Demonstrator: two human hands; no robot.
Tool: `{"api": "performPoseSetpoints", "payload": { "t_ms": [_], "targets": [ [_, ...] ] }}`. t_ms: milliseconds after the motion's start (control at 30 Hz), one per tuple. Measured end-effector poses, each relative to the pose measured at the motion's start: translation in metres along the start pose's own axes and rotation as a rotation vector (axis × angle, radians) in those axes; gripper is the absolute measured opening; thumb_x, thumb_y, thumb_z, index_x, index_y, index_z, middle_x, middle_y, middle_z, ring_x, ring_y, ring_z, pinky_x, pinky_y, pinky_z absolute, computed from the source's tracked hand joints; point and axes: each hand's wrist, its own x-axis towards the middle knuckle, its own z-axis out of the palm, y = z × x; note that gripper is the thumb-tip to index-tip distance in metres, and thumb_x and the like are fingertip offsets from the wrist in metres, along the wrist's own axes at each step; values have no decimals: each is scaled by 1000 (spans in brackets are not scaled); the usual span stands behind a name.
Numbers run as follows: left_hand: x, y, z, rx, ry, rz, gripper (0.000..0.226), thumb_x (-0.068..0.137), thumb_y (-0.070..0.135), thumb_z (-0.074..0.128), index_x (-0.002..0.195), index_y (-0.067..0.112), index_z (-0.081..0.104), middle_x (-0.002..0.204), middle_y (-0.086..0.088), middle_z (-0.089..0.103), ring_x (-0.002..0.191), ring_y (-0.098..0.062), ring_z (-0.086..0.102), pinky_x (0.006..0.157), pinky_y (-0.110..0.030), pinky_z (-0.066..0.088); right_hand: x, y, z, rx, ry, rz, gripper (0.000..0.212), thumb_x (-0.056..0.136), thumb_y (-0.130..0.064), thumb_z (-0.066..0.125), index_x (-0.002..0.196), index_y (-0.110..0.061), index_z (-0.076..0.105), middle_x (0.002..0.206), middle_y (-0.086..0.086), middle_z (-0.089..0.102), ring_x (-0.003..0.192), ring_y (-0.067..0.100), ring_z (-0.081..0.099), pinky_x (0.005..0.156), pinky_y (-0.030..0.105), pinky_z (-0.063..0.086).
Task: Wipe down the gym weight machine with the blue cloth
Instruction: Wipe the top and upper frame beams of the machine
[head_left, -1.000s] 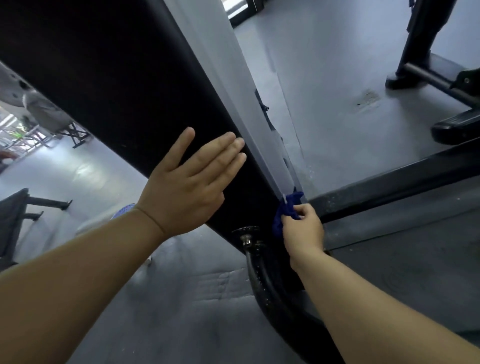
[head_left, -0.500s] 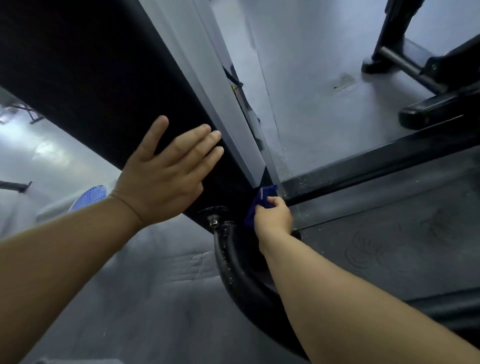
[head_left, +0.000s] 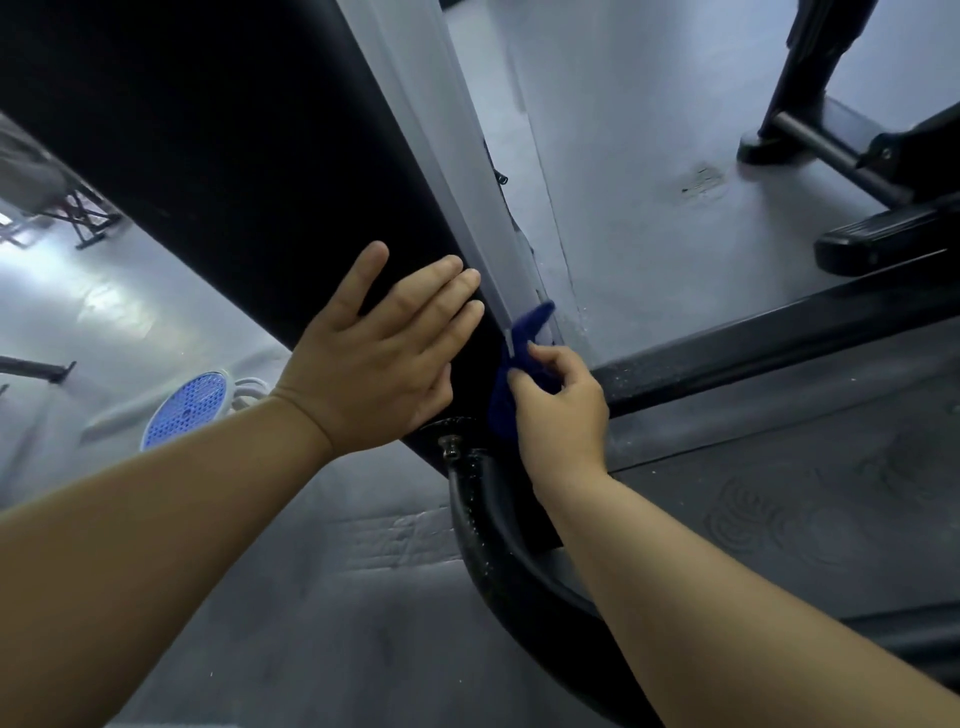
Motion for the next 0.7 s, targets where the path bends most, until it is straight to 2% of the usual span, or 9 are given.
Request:
{"api": "performPoseSetpoints", "payload": {
  "t_ms": [67,100,267,300,367,467,500,600,700],
  "targets": [
    [0,0,0,-5,-4,-3,47,93,30,44,131,11,62,143,-10,54,137,-25,39,121,-51,-7,-1,-4,1,-2,-40,-100,17,91,-15,65,98,-30,67,104,-5,67,95,7,64,82,21,53],
    [0,0,-1,-6,-8,-1,47,93,30,44,132,10,61,143,-10,54,137,-26,38,121,-51,-7,1,-1,0,-29,-23,-76,16,91,-16,65,96,-31,66,102,-5,68,94,8,64,82,22,53],
    [-2,-2,-4,-13,-44,18,48,92,29,44,134,11,59,146,-10,51,139,-26,36,121,-52,-7,13,24,-6,-99,98,380,19,89,-11,61,100,-26,65,104,4,69,90,22,64,80,37,56],
    [-2,-2,-6,-12,-56,27,48,92,29,44,135,11,58,146,-10,50,140,-26,35,120,-52,-8,12,22,-6,-88,97,382,19,88,-11,60,95,-28,64,103,4,69,89,22,65,78,36,56],
    [-2,-3,-7,-10,-83,44,49,93,29,43,136,12,57,148,-10,48,141,-26,34,120,-52,-9,6,12,-3,-40,74,222,19,88,-11,61,91,-30,65,98,-2,69,91,19,66,78,32,56],
    [-2,-5,-8,-12,-122,54,49,93,30,43,136,12,57,148,-11,48,141,-27,34,120,-52,-10,-5,-9,2,-29,-39,-53,16,91,-18,65,101,-30,66,101,-8,67,94,6,64,82,21,53],
    [-2,-6,-10,-20,-123,62,49,93,30,43,136,12,58,148,-11,49,140,-27,35,120,-52,-10,-3,-7,2,-36,-17,-55,15,92,-20,65,102,-31,65,101,-8,66,95,6,63,83,21,52],
    [-2,-17,-21,-86,-114,122,45,92,26,46,133,12,60,147,-10,49,140,-26,37,121,-52,-6,-2,-1,1,-9,78,120,25,96,-19,59,117,-31,62,112,-4,65,104,15,61,91,32,51],
    [11,-57,-40,-82,2,67,42,91,23,50,129,13,64,145,-8,51,138,-26,41,120,-53,-1,-5,-40,21,-5,89,29,42,99,-20,52,140,-27,51,134,-4,52,119,13,50,102,28,43]
  ]
}}
